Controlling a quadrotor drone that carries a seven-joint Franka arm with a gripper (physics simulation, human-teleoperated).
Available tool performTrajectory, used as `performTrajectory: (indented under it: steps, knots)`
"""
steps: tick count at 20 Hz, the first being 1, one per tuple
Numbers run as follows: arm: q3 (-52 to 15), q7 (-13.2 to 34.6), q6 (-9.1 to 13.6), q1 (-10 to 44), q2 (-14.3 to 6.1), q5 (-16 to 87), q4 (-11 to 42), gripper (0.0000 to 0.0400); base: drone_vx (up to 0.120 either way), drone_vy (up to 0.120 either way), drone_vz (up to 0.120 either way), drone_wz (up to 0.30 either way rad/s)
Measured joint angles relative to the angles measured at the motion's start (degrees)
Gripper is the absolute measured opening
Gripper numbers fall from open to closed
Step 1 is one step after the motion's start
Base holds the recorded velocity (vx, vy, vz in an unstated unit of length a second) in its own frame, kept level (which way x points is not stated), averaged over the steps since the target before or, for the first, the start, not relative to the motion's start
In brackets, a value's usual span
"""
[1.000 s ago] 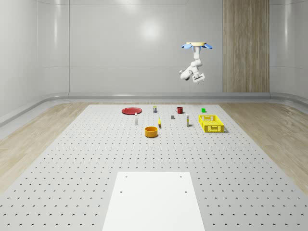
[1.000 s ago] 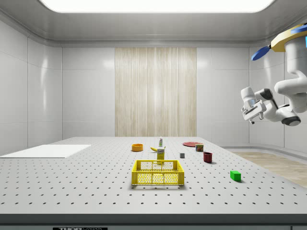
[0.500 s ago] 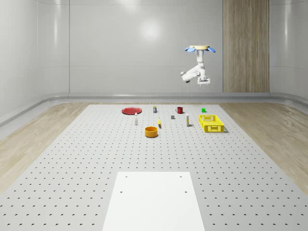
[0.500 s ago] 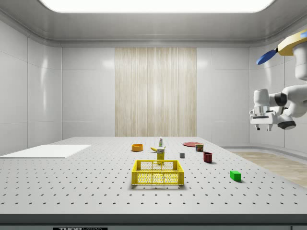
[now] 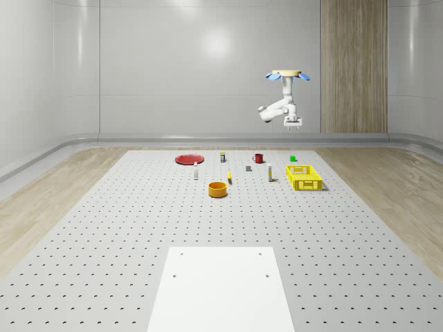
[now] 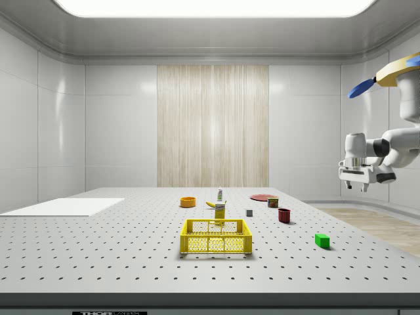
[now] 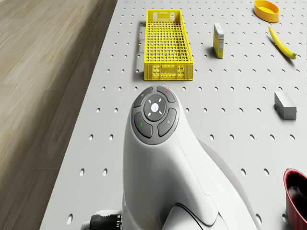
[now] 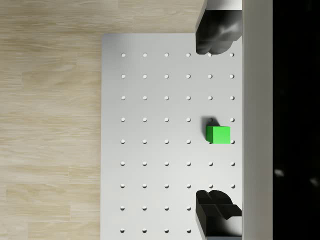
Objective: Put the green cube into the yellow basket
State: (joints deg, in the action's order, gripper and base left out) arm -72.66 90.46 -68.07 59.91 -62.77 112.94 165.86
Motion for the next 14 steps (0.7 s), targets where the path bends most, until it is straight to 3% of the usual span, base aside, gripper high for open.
performTrajectory:
  steps: [14]
  knots:
    - [-1.5, 1.7, -3.5, 1.8, -4.2, -2.1, -0.3, 0.04, 0.114, 0.0, -0.12, 0.0]
